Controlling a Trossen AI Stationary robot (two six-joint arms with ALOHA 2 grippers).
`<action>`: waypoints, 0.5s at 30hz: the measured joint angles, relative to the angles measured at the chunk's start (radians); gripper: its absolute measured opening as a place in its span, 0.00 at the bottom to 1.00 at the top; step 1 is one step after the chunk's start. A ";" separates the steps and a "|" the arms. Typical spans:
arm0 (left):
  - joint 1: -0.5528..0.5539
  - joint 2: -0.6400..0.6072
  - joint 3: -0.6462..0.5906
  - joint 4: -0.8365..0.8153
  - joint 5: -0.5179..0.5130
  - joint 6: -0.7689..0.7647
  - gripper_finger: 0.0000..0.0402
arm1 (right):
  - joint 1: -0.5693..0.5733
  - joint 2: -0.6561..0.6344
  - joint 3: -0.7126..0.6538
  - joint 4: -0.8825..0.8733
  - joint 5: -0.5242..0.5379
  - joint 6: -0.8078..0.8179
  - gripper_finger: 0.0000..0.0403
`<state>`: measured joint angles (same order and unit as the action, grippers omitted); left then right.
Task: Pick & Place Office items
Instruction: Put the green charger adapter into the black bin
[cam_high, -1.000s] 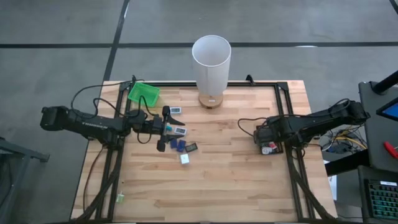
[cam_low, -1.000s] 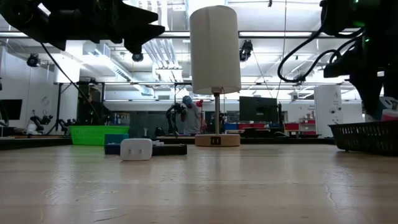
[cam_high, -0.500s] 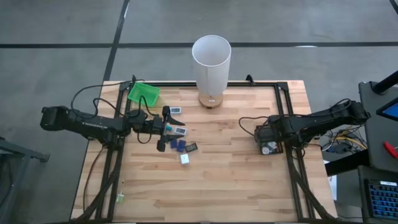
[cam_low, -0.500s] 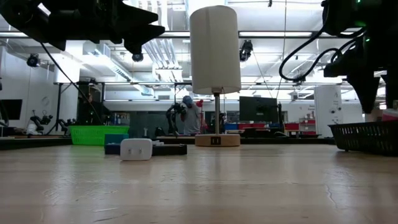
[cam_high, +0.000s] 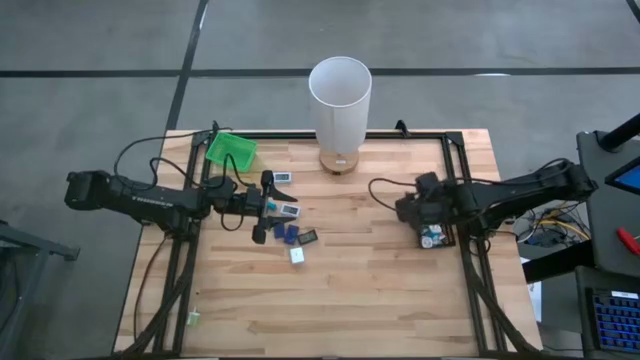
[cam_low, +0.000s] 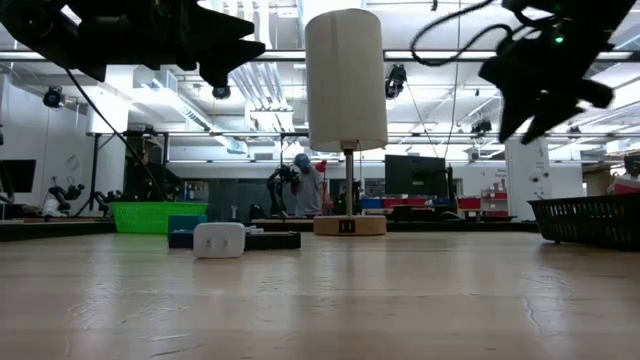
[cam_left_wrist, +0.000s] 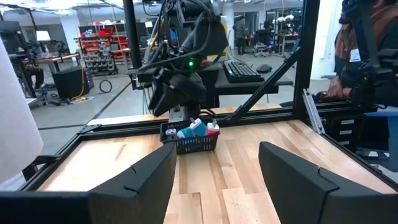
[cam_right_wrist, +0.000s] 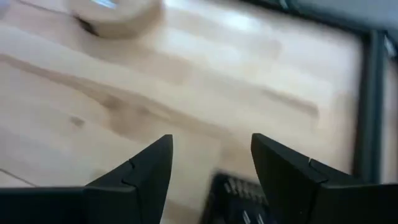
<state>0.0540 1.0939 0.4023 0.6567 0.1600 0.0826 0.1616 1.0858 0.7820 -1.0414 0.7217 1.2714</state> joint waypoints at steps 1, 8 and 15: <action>0.000 0.000 0.000 0.000 0.000 0.000 0.59 | 0.000 0.008 -0.004 0.043 0.018 -0.049 0.54; 0.000 0.000 0.000 -0.004 0.000 0.000 0.59 | 0.009 0.071 -0.059 0.456 0.131 -0.433 0.54; 0.000 0.000 0.000 -0.008 0.000 0.000 0.59 | 0.012 0.052 -0.210 1.053 0.119 -0.929 0.54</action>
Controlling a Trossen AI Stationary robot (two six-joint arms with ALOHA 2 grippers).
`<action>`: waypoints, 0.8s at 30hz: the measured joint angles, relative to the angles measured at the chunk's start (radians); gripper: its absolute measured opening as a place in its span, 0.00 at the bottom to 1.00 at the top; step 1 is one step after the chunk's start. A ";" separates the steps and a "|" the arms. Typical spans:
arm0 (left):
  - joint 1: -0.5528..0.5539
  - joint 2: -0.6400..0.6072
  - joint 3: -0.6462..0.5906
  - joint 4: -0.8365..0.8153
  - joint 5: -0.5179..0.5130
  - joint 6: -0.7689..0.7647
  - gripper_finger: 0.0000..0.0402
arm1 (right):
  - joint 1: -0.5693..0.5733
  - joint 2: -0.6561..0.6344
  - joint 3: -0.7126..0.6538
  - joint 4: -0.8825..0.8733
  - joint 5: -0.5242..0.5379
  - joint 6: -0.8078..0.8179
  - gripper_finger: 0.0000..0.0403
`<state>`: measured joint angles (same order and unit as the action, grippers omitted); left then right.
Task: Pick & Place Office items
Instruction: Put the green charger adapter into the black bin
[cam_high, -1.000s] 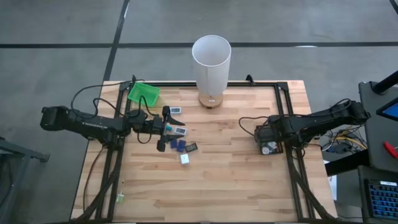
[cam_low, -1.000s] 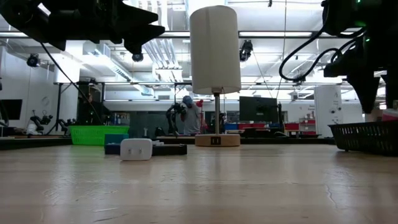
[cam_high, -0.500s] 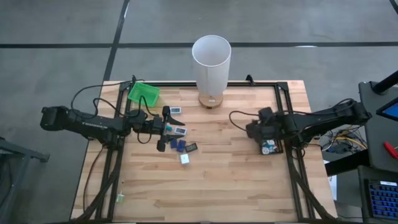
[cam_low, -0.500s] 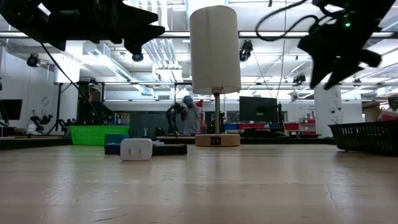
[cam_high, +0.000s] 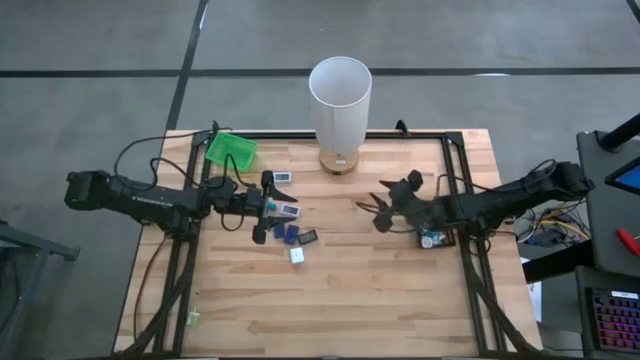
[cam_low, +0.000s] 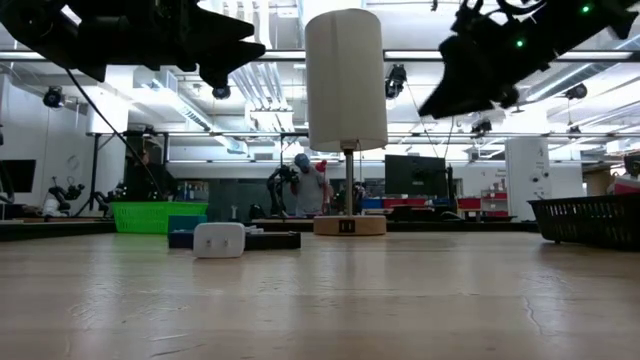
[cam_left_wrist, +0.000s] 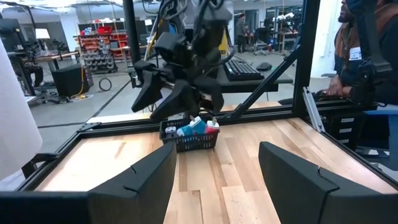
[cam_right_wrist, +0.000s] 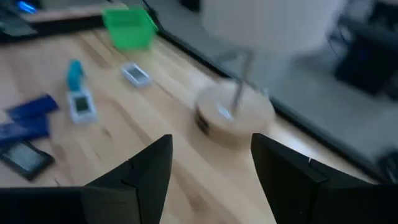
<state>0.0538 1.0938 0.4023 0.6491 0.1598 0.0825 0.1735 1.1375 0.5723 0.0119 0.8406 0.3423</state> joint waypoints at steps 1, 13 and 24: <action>0.000 0.000 0.000 0.000 0.000 0.000 0.59 | -0.006 -0.006 -0.023 0.073 -0.018 -0.061 0.54; 0.000 0.000 0.000 -0.004 0.000 0.000 0.59 | -0.242 -0.037 -0.113 0.352 -0.445 -0.266 0.54; 0.000 0.000 0.000 -0.004 0.000 0.000 0.59 | -0.246 -0.036 -0.105 0.364 -0.457 -0.262 0.54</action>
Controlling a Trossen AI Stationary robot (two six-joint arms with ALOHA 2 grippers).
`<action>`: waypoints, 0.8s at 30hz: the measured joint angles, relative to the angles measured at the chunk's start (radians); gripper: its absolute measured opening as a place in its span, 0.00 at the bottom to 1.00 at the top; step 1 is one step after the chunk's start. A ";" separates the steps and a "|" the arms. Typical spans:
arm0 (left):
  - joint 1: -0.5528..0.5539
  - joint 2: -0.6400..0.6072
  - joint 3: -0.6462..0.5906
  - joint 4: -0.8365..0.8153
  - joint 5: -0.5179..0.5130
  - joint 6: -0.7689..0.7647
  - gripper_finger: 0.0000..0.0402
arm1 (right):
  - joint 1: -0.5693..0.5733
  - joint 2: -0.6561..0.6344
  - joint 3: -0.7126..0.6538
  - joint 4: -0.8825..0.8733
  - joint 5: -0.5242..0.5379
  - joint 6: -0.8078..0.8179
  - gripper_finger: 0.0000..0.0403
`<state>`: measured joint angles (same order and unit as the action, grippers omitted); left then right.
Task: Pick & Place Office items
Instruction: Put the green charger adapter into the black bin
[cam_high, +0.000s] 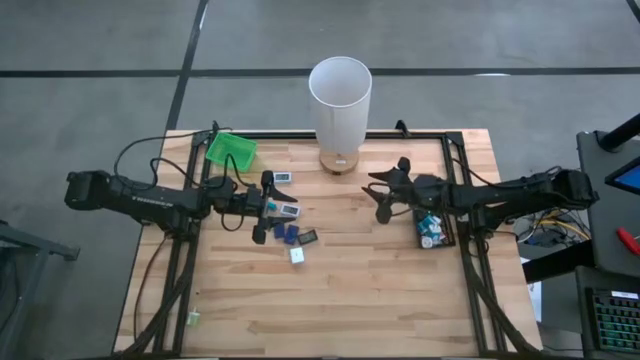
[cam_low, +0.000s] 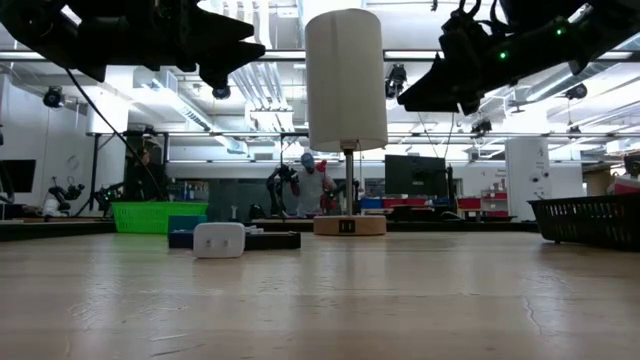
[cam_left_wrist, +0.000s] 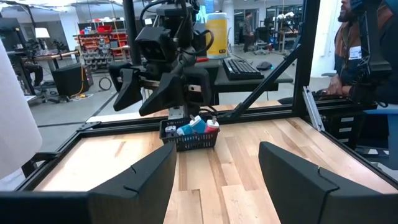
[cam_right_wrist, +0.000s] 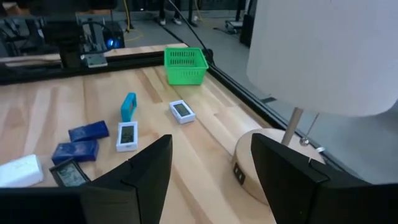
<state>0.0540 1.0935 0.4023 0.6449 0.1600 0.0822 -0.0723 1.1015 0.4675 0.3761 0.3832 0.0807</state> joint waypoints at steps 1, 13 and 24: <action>0.000 0.000 0.000 0.000 0.000 0.000 0.59 | 0.000 0.000 0.000 0.001 0.000 0.013 0.54; 0.000 0.000 0.000 0.000 0.000 0.000 0.59 | 0.000 0.000 0.000 0.000 0.000 0.021 0.54; 0.000 0.000 0.000 0.000 0.000 0.000 0.59 | 0.000 0.000 0.001 -0.001 0.001 0.022 0.54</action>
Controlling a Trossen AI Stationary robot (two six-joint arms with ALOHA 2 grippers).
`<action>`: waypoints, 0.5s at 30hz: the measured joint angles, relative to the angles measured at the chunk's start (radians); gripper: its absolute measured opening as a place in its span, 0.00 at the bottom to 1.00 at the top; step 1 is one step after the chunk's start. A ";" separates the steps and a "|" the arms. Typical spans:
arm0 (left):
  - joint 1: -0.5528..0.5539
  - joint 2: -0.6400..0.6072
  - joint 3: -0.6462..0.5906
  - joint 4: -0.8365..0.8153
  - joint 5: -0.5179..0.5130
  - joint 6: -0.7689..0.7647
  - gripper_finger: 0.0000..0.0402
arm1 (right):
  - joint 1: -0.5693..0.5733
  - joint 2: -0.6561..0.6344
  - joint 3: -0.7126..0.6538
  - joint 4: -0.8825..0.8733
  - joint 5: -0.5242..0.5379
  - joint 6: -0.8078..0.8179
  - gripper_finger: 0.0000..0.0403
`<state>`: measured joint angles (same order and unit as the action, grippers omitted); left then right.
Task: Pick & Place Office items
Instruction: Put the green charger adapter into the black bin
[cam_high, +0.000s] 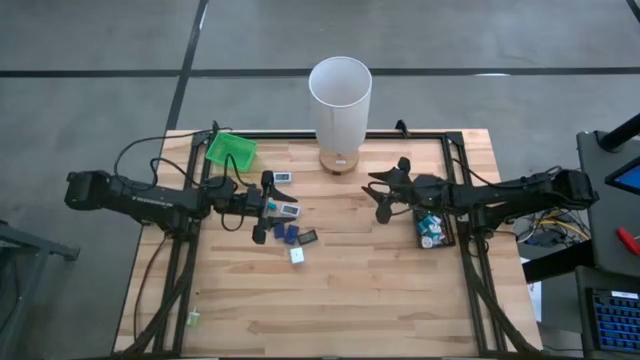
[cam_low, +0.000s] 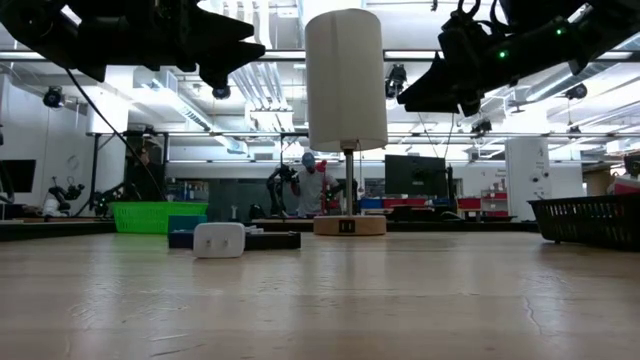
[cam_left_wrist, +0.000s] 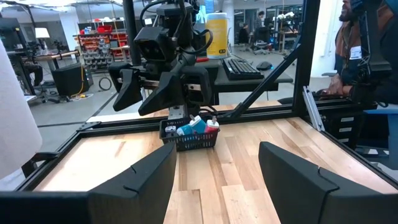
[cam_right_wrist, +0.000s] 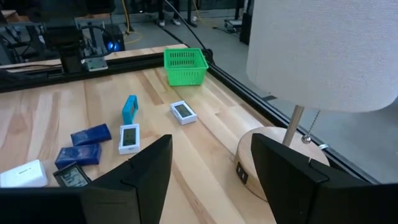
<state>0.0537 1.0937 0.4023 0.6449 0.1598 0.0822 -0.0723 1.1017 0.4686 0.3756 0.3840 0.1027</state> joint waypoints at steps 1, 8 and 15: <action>0.000 0.000 0.000 0.000 0.000 0.000 0.59 | 0.000 0.000 0.000 0.000 0.000 0.000 0.54; 0.000 0.000 0.000 0.000 0.000 -0.036 0.59 | 0.000 0.000 0.000 0.000 0.000 0.000 0.54; 0.000 0.000 0.000 -0.003 0.000 -0.058 0.59 | 0.000 0.000 0.000 0.000 0.001 0.000 0.54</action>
<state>0.0540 1.0935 0.4023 0.6422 0.1600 0.0240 -0.0723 1.1019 0.4686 0.3752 0.3847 0.1026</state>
